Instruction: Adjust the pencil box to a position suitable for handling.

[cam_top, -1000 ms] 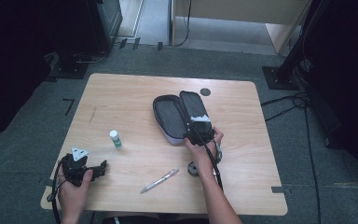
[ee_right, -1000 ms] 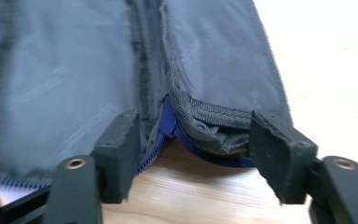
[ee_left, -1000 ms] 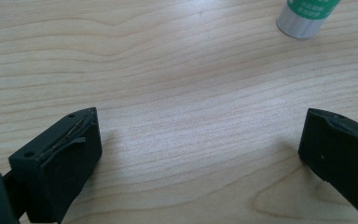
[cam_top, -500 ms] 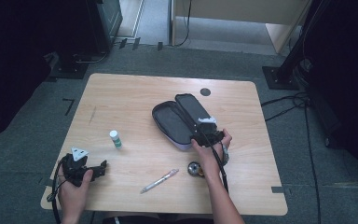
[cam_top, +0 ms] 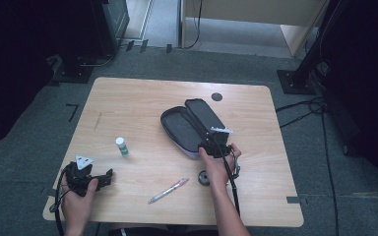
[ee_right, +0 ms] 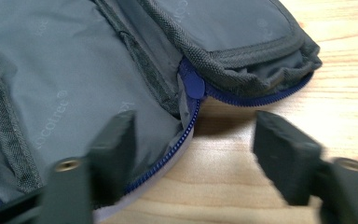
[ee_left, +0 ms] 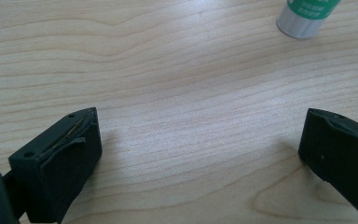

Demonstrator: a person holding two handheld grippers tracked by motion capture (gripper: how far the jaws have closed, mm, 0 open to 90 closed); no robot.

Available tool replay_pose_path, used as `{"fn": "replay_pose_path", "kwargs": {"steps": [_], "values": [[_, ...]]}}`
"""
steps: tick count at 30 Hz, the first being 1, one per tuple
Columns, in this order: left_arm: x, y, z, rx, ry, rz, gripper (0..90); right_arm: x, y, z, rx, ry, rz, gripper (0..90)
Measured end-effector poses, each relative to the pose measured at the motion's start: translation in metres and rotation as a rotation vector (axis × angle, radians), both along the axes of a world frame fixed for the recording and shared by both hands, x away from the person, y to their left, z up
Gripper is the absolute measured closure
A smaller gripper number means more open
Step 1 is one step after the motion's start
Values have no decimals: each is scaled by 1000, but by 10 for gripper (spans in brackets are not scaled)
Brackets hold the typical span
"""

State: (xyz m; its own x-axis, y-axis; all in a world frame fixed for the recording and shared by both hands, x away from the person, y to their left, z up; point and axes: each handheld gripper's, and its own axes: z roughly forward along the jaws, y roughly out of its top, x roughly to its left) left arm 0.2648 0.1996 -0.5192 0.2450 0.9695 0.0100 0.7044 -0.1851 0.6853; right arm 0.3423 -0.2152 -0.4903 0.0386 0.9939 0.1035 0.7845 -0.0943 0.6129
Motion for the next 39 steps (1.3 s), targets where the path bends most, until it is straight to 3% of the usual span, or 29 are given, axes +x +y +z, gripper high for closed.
{"fn": "replay_pose_path", "kwargs": {"steps": [1,2,6,7,10,16,19,20,21,22,24,26,28,30,31,39], "values": [[0,0,0,0,0,0,0,0,0,0,0,0,0,384],[0,0,0,0,0,0,0,1,0,0,5,-8,12,467],[0,0,0,0,0,0,0,1,-1,0,-1,-21,30,567],[0,0,0,0,0,0,0,1,-2,1,-36,-38,52,653],[0,0,0,0,0,0,0,3,-5,2,-66,-50,76,712],[0,0,0,0,0,0,0,6,-14,0,-101,-89,102,644],[0,0,0,0,0,0,0,-1,-15,5,-65,-87,68,516],[0,0,0,0,0,0,0,-1,-15,5,-65,-87,68,516],[0,0,0,0,0,0,0,-6,-13,5,-18,-82,52,436],[0,0,0,0,0,0,0,-6,-13,5,-18,-82,52,436],[0,0,0,0,0,0,0,-9,-11,6,47,-64,39,396],[0,0,0,0,0,0,0,-10,-9,6,73,-42,25,375],[0,0,0,0,0,0,0,-9,-7,5,91,-31,20,384],[0,0,0,1,0,-3,0,-7,-7,3,68,-18,15,439],[0,0,0,1,0,-4,0,-4,-8,0,73,-13,14,515],[0,0,0,2,0,-6,0,0,-16,-5,31,-14,9,675]]}}
